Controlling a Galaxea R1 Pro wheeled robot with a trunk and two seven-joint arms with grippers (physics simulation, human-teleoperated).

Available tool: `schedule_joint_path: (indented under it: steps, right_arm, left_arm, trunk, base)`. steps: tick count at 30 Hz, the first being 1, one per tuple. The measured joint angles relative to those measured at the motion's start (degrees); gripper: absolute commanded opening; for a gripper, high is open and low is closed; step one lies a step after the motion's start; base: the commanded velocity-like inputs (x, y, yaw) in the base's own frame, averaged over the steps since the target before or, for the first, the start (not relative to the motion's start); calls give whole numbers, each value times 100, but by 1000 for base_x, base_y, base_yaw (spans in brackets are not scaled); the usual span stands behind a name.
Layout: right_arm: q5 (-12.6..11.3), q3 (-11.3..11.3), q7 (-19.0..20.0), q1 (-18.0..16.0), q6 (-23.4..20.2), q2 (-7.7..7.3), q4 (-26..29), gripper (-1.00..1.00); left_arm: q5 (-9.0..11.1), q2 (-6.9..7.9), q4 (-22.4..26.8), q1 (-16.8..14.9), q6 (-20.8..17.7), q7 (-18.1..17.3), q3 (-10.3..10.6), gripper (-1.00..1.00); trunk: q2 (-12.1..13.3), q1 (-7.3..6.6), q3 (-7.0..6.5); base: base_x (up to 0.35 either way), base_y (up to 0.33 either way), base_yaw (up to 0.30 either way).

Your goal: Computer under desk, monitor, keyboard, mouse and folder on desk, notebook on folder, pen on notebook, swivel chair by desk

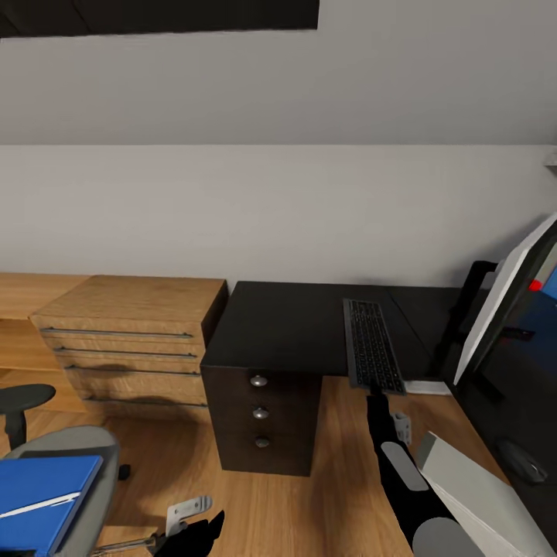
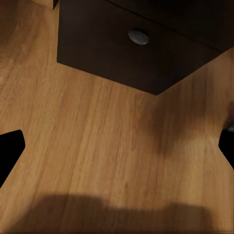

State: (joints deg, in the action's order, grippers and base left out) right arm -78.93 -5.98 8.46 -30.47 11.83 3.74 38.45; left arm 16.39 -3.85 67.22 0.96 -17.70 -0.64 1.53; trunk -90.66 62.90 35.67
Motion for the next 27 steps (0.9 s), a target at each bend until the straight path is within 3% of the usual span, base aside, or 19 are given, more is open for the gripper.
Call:
schedule_joint_path:
  steps: [18, 27]
  right_arm:
    - [0, 4, 7, 0, 6, 7, -8, 100]
    - [-1, 6, 21, 0, 10, 13, -234, 100]
  left_arm:
    - [2, 0, -2, 0, -7, 0, -5, 100]
    - [9, 0, -68, 0, 1, 2, -3, 100]
  trunk:
    - [0, 2, 0]
    - [0, -1, 0]
  base:
    - [-206, 0, 0]
    - [-60, 0, 0]
